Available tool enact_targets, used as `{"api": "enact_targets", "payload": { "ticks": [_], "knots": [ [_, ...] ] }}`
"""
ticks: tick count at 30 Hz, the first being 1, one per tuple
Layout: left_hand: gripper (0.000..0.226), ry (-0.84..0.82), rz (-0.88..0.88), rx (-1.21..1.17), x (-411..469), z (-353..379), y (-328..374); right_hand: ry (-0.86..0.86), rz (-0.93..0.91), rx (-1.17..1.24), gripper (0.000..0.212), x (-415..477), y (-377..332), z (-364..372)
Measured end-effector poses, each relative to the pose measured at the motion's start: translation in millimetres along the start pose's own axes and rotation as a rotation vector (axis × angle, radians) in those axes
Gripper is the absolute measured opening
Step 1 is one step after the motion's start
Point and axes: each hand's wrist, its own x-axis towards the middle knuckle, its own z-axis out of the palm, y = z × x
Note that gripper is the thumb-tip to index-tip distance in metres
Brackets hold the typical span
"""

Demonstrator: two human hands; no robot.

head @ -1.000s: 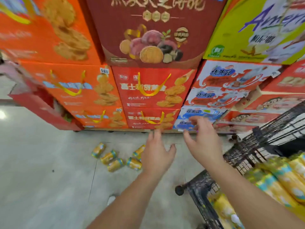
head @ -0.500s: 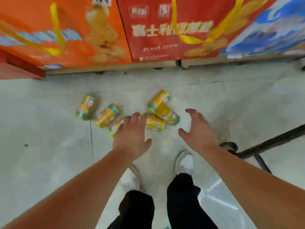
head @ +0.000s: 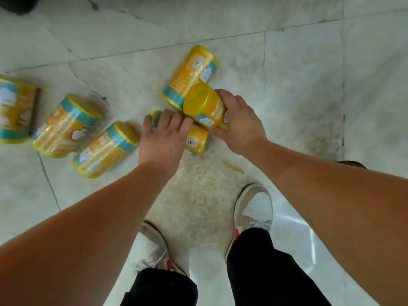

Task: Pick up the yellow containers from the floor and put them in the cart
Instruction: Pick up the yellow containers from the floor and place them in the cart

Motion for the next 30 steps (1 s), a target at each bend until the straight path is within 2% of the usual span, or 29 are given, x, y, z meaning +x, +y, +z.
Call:
{"api": "enact_targets", "payload": {
  "ticks": [3,6,8,11,14,19,22,26,30],
  "knots": [
    [0.068,-0.055,-0.024,0.019,-4,-6,-5,0.039,0.075,0.036,0.078,-17,-3,-7],
    [0.072,-0.136,-0.154,-0.17,-34,-41,-3,0.122,0.152,0.135,0.077,-60,-12,-31],
    [0.07,-0.127,-0.268,-0.421,-66,-89,6,0.164,0.172,0.171,0.077,-102,-27,-58],
    [0.068,-0.027,-0.455,-0.941,-117,-186,23,0.234,0.17,0.268,0.075,-171,-71,-123],
    [0.064,0.091,-0.531,-1.298,-163,-306,40,0.345,0.106,0.362,0.073,-238,-125,-214],
    [0.054,0.239,-0.423,-1.611,-227,-504,85,0.588,-0.038,0.416,0.075,-349,-199,-387],
    [0.057,0.304,-0.302,-1.681,-260,-594,133,0.72,-0.112,0.357,0.077,-418,-211,-474],
    [0.045,0.335,-0.226,-1.731,-299,-661,222,0.845,-0.162,0.28,0.074,-501,-175,-551],
    [0.052,0.28,-0.235,-1.727,-324,-671,334,0.871,-0.12,0.236,0.075,-566,-86,-586]
  ]
}}
